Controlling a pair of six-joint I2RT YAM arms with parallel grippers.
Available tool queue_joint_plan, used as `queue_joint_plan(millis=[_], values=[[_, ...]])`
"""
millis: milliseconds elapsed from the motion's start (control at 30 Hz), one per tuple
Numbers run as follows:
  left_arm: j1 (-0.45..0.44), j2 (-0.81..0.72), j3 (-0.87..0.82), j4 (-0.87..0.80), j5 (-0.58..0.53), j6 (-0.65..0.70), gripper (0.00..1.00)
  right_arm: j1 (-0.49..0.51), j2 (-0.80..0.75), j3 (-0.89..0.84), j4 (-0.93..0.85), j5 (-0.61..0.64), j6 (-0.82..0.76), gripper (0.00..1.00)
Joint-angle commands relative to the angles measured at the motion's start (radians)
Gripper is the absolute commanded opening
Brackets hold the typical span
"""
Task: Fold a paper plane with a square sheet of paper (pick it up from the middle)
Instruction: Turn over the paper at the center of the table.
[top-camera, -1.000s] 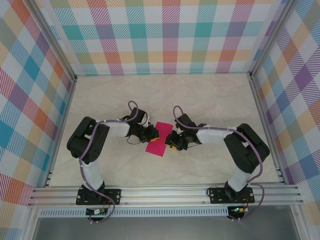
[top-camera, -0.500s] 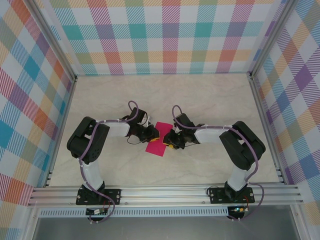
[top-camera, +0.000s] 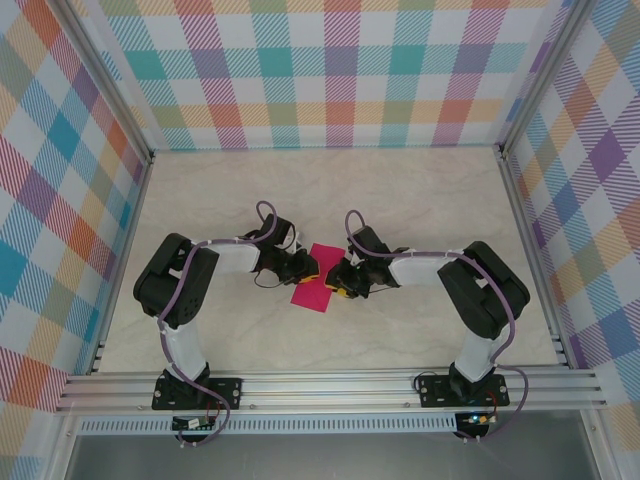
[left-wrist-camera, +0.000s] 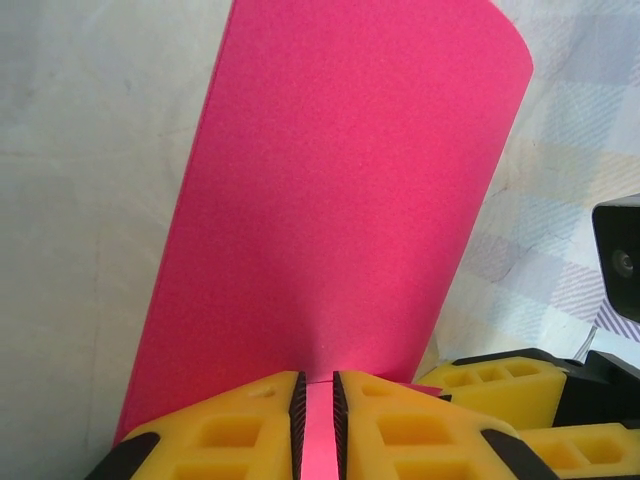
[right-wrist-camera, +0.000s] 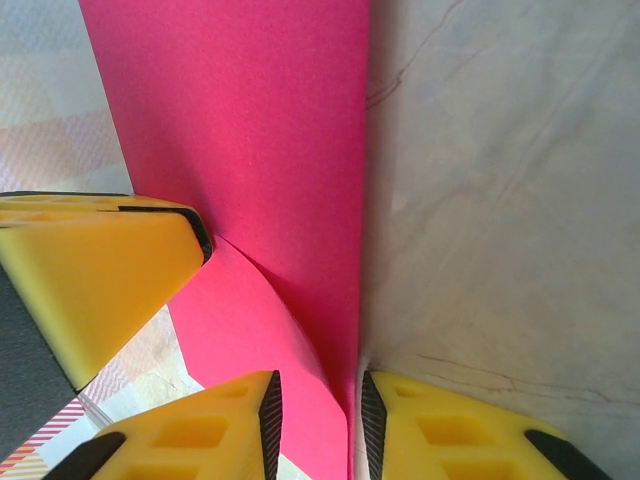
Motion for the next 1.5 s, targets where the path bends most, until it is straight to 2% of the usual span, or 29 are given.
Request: queue_joint_plan(millis=[0,333,500,633,767,1000,1133,1300,1467], values=[[0.003,-0.012,0.015,-0.064,-0.061,0.009,0.19,0.005,0.032,0.014,0.073,-0.028,0.006,0.28],[0.005,-0.017,0.030,-0.069,-0.063,0.004,0.19,0.005,0.030,-0.008,0.126,-0.041,0.006,0.28],[0.006,-0.030,0.035,-0.059,-0.054,-0.009,0.20,0.005,0.027,-0.019,0.133,-0.033,-0.005,0.20],[0.006,-0.076,0.035,-0.047,-0.043,-0.027,0.26,0.005,0.002,-0.031,0.132,-0.028,-0.021,0.14],[0.009,-0.171,0.026,-0.073,-0.081,-0.031,0.34,0.004,-0.064,-0.035,0.088,-0.009,-0.061,0.10],[0.018,-0.396,-0.013,-0.193,-0.213,0.000,0.41,0.005,-0.225,-0.008,-0.171,0.072,-0.196,0.08],[0.027,-0.537,-0.048,-0.292,-0.311,0.028,0.44,0.005,-0.326,0.025,-0.411,0.192,-0.268,0.08],[0.045,-0.707,-0.121,-0.325,-0.405,0.033,0.49,0.005,-0.431,0.126,-0.716,0.342,-0.341,0.08],[0.059,-0.816,-0.184,-0.320,-0.456,0.029,0.56,0.004,-0.503,0.204,-0.905,0.458,-0.356,0.10]])
